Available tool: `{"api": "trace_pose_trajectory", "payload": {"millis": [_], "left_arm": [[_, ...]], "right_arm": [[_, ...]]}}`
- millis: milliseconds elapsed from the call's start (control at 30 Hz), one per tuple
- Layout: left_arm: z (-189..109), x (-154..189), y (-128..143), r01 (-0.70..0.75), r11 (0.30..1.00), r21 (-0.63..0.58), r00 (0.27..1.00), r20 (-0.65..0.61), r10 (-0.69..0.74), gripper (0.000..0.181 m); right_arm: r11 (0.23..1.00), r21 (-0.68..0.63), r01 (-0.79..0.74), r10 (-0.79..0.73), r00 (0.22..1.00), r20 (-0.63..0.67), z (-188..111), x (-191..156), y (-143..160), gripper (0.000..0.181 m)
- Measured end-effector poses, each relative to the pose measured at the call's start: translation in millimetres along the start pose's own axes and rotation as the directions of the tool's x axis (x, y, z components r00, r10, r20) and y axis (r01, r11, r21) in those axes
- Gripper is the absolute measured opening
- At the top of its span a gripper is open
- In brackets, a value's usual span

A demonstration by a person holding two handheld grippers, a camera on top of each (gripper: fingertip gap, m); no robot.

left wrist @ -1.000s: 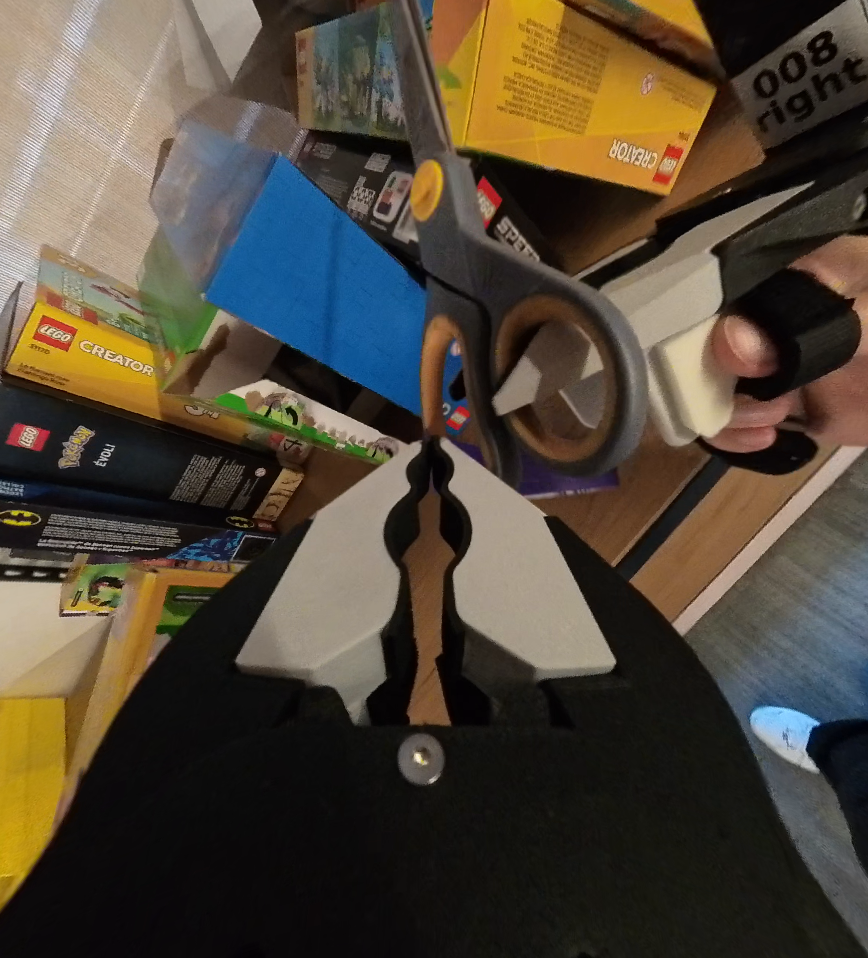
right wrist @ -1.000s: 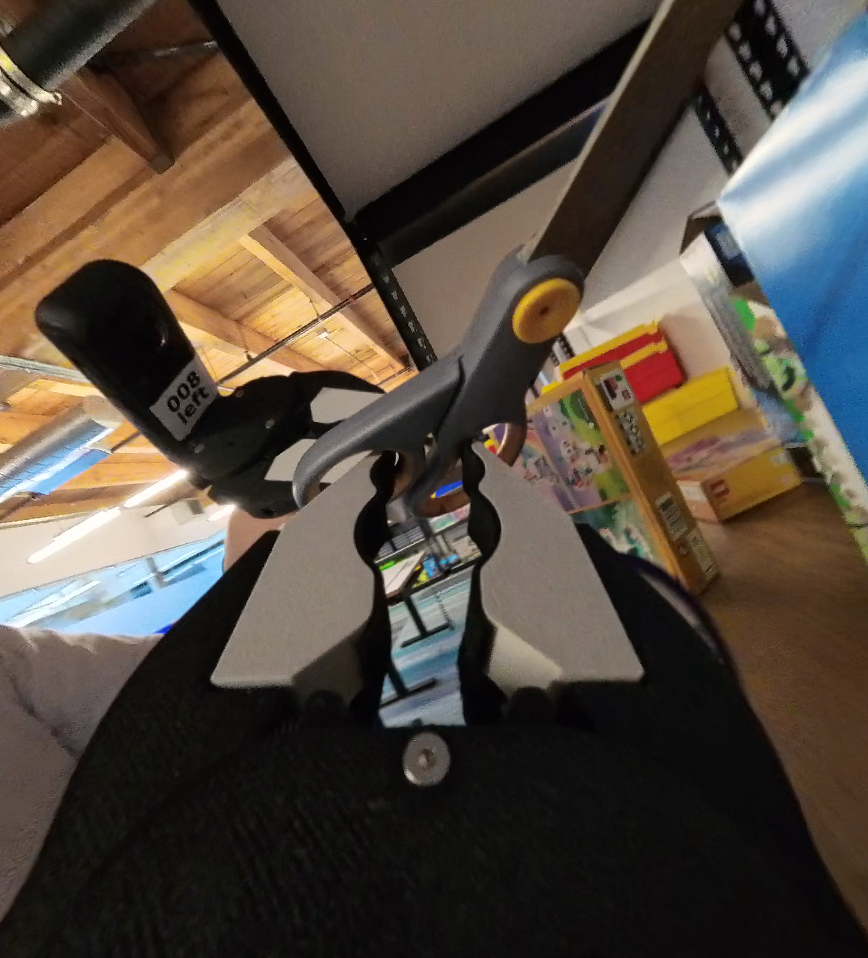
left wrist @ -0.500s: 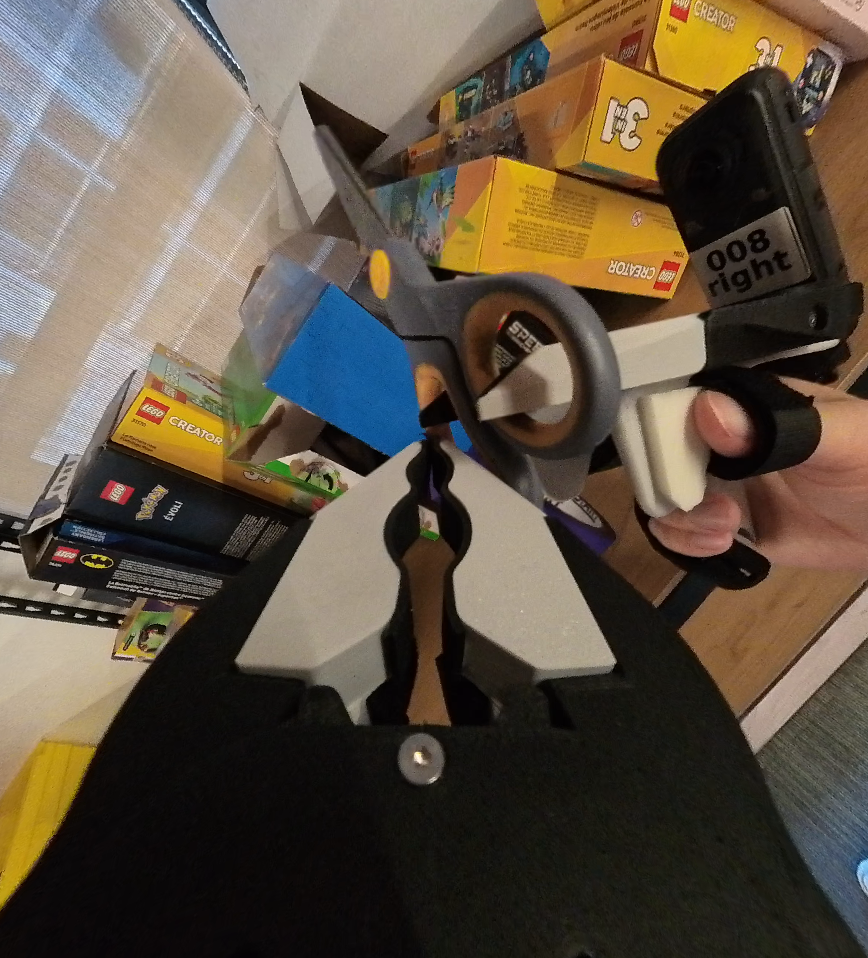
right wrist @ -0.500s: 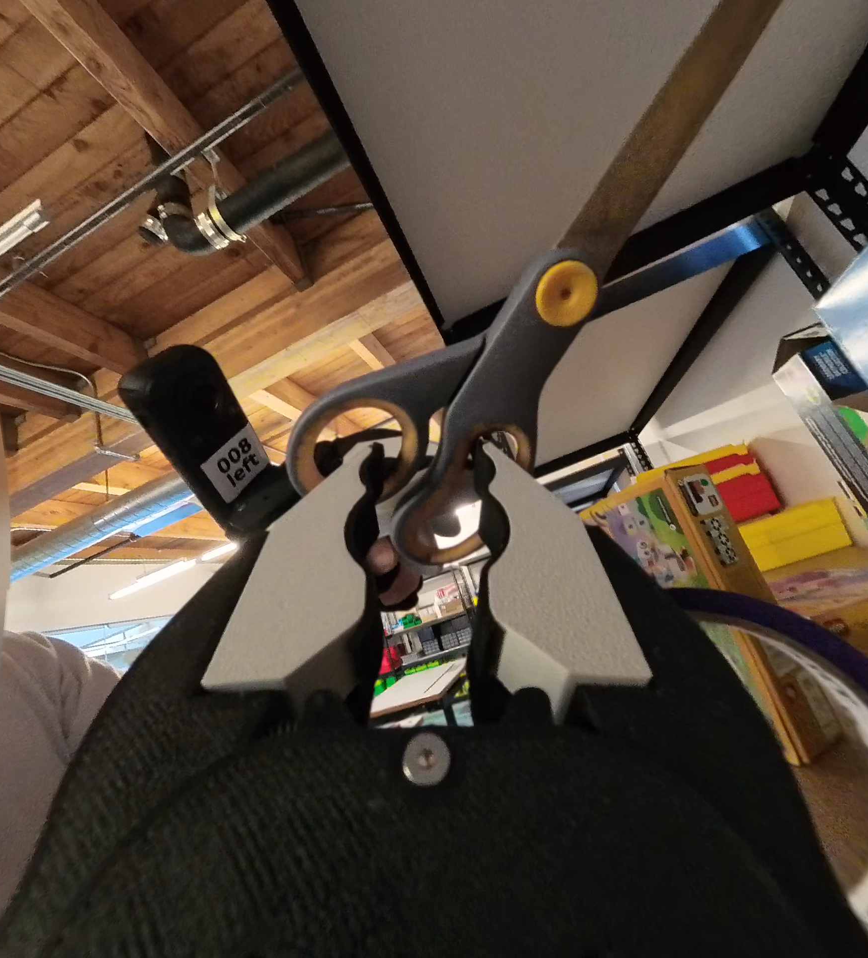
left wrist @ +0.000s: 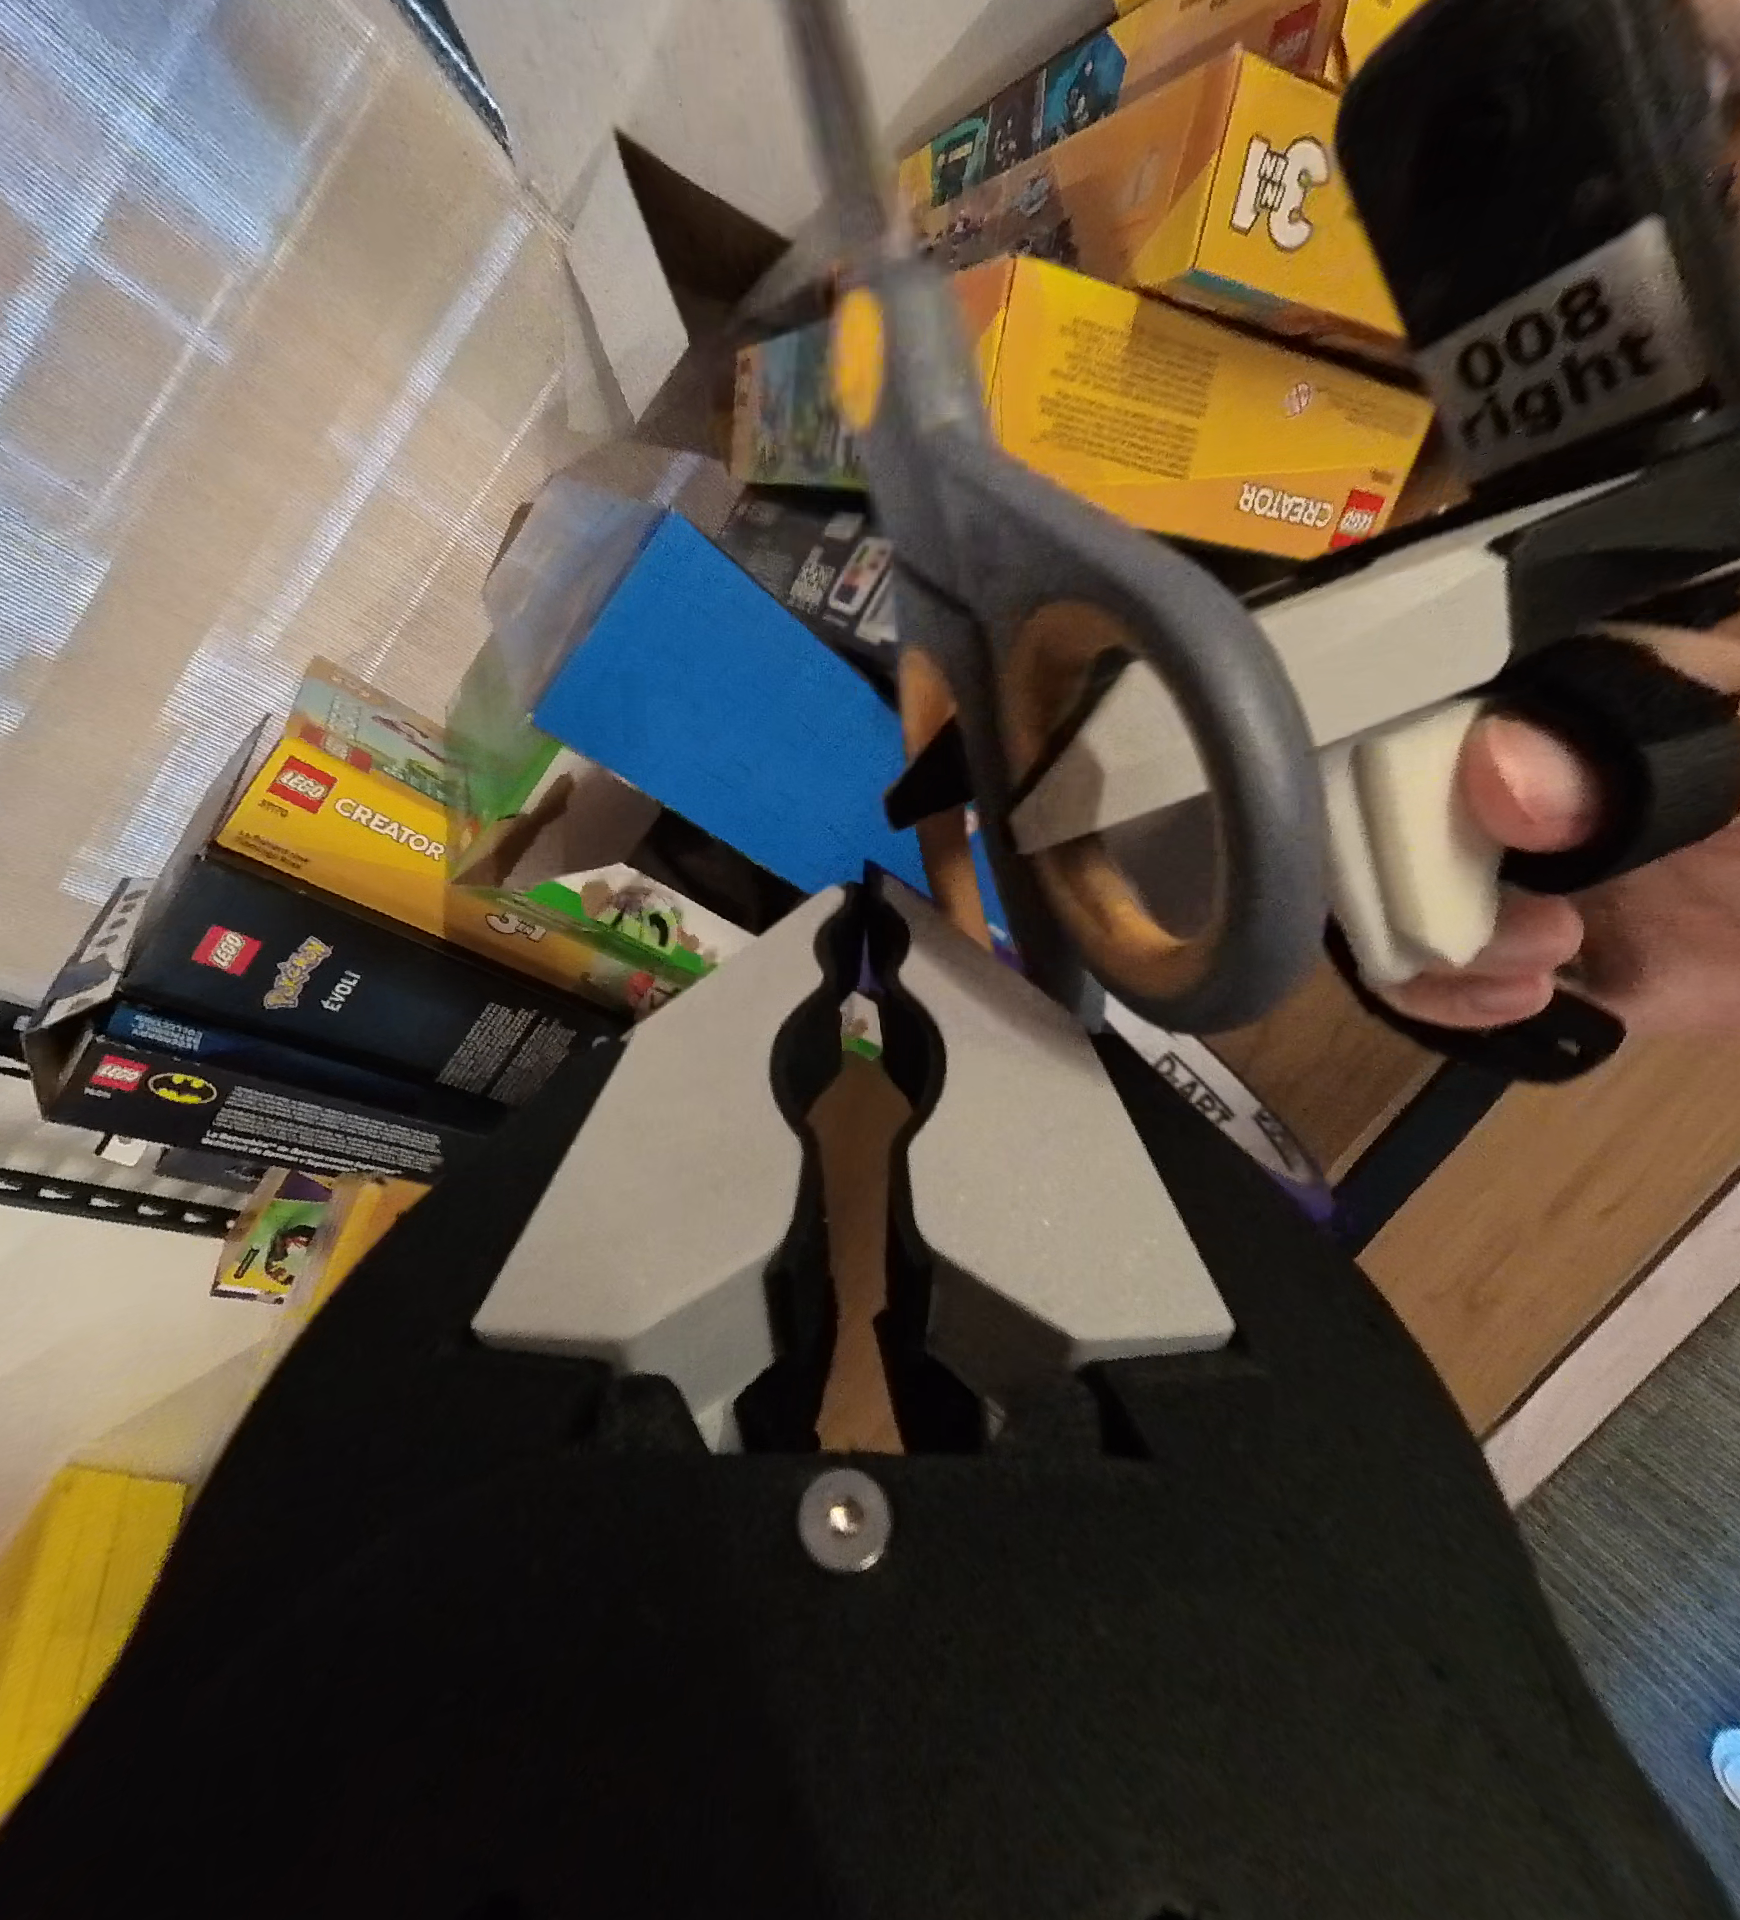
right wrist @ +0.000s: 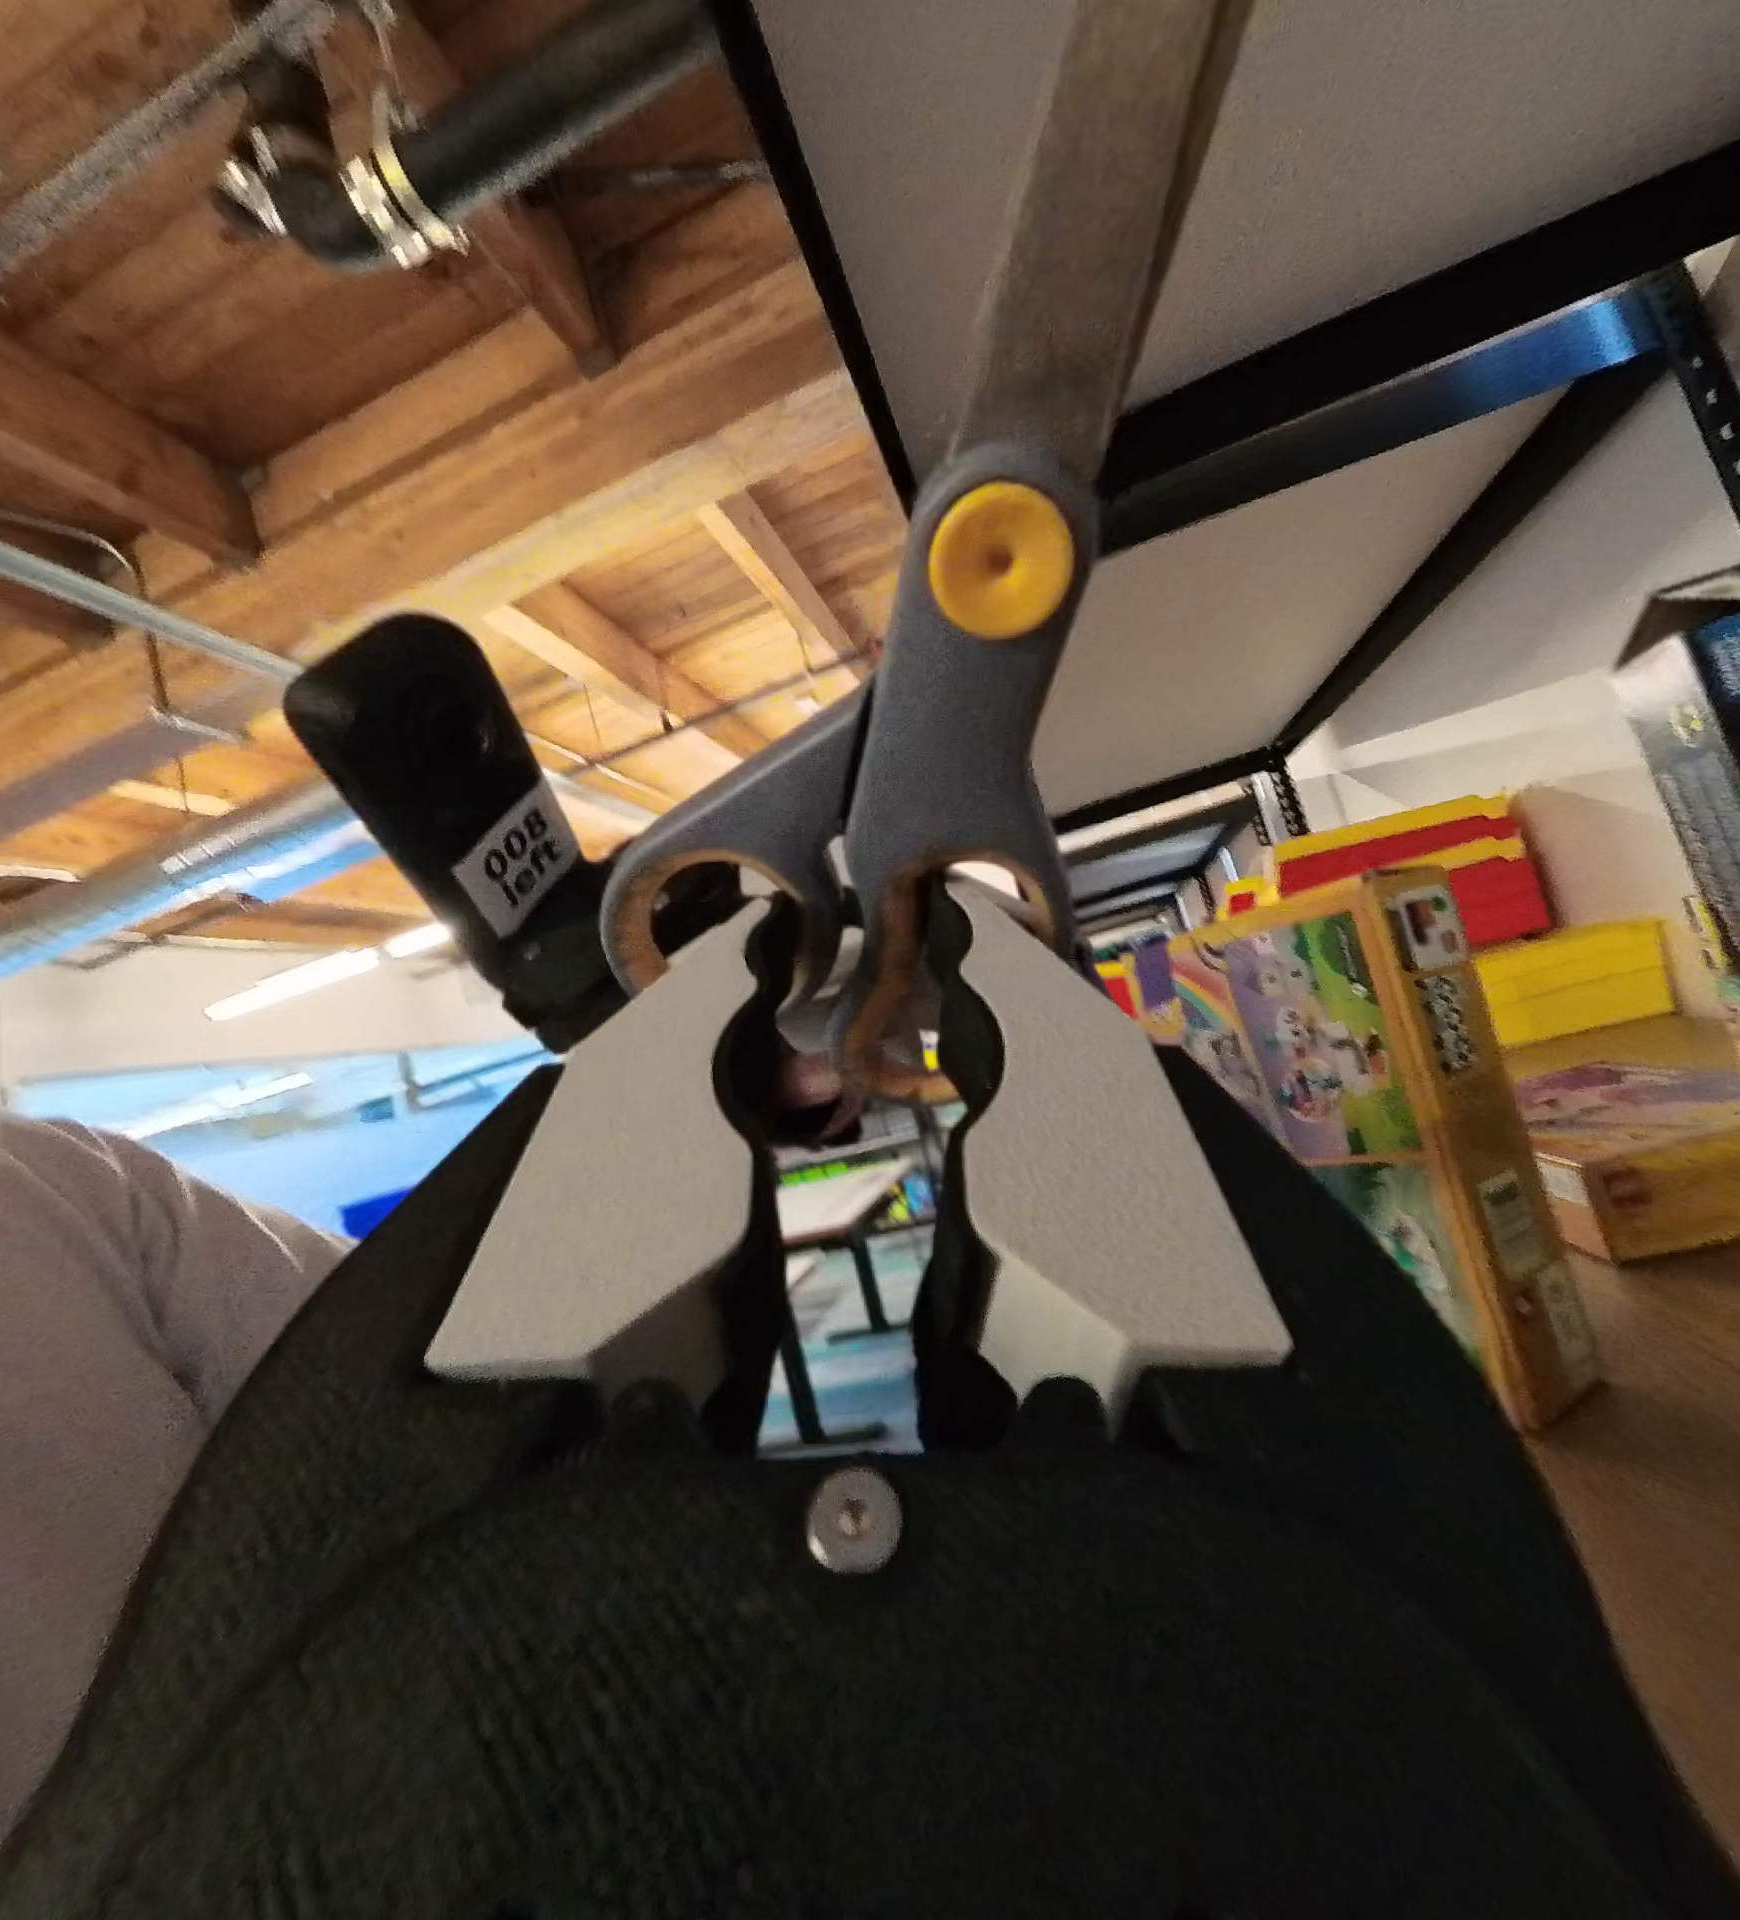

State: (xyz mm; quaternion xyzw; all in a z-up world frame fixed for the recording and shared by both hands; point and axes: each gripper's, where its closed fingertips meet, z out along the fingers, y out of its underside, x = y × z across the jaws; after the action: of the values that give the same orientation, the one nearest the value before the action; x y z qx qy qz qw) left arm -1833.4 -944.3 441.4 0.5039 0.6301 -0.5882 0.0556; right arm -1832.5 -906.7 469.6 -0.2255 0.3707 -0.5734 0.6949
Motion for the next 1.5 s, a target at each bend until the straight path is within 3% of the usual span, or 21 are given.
{"api": "trace_pose_trajectory", "payload": {"millis": [200,367,733,900,1100,1200,1500], "left_arm": [[1,-2,14,0.065,0.997,-0.036,0.994,-0.084,-0.068,0.0],[6,7,17,0.083,0.996,-0.042,0.989,-0.116,-0.088,0.0],[13,19,13,0.096,0.995,-0.035,0.985,-0.138,-0.1,0.0],[10,19,-2,0.077,0.997,0.01,0.994,-0.081,-0.076,0.0],[13,28,-12,0.027,0.999,0.042,0.999,-0.048,-0.025,0.0],[9,24,-19,0.0,0.996,0.089,1.0,0.012,-0.001,0.0],[-4,18,-36,0.077,0.978,0.195,0.996,0.025,-0.083,0.0]], "right_arm": [[0.989,-0.13,0.069,-0.086,0.988,-0.128,-20,14,4,0.023],[0.974,-0.204,0.096,-0.117,0.988,-0.097,-25,7,10,0.027],[0.971,-0.216,0.105,-0.139,0.979,-0.148,-34,13,11,0.034],[0.983,-0.106,0.149,-0.166,0.972,-0.169,-35,16,-1,0.039],[0.989,0.051,0.141,-0.138,0.989,-0.05,-30,-1,-13,0.04],[0.99,0.067,0.122,-0.122,0.992,0.005,-27,-6,-10,0.041],[0.968,0.196,0.158,-0.183,0.976,0.12,-22,-28,-15,0.047]]}}
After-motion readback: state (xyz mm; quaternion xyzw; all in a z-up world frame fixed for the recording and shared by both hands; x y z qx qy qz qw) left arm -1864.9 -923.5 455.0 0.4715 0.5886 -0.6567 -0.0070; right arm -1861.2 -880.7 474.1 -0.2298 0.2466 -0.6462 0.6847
